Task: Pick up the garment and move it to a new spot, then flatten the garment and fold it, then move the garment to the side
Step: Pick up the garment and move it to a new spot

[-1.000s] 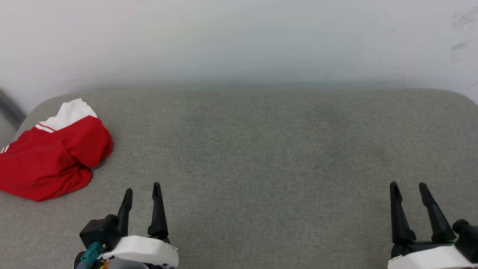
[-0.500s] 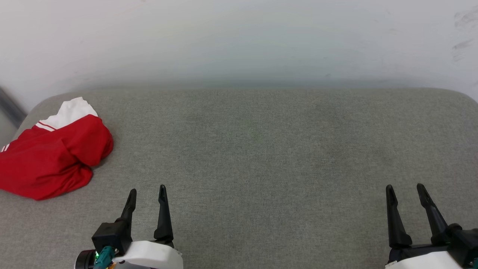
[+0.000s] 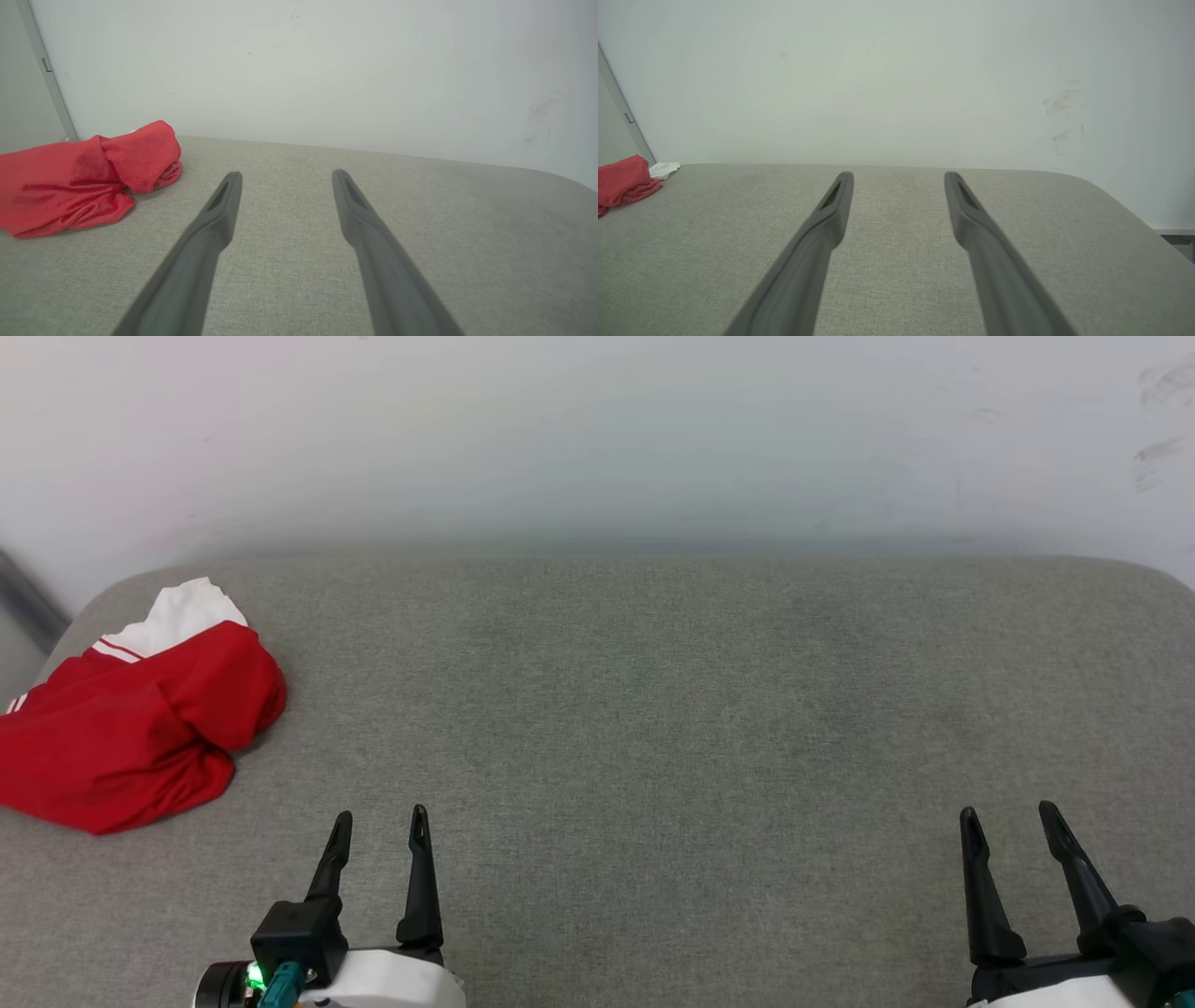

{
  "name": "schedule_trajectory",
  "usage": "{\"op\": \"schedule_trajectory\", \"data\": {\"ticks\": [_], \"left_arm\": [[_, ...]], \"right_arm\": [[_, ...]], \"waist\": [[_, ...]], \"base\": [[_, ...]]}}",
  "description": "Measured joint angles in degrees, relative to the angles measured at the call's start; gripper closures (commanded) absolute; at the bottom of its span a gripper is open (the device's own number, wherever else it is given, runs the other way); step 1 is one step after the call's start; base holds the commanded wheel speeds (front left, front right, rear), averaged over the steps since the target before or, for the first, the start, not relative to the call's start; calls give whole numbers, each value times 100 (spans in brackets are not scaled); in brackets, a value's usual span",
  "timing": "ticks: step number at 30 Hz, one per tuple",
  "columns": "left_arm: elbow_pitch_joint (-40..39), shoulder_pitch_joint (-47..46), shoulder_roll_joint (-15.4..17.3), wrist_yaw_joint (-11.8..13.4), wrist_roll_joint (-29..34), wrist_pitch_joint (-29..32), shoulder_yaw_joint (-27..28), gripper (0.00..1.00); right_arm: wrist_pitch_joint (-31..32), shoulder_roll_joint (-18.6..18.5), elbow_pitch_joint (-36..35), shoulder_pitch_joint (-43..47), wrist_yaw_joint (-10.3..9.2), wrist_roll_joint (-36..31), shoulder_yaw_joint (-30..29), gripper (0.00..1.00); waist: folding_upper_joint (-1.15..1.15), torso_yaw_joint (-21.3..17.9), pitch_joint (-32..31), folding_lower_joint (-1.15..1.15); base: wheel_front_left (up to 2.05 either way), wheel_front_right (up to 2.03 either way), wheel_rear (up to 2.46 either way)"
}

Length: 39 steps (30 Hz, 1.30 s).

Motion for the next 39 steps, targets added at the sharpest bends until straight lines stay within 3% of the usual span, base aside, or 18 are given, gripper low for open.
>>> {"op": "schedule_trajectory", "data": {"ticks": [30, 39], "left_arm": [[82, 46, 2, 24, 7, -75, -1, 0], [81, 8, 2, 57, 21, -75, 87, 0]], "right_arm": [[-75, -2, 187, 93, 0, 358, 29, 0], [-75, -2, 130, 87, 0, 349, 29, 0]], "waist": [[0, 75, -25, 0], [0, 283, 11, 0]], "base": [[0, 0, 0], [0, 0, 0]]}}
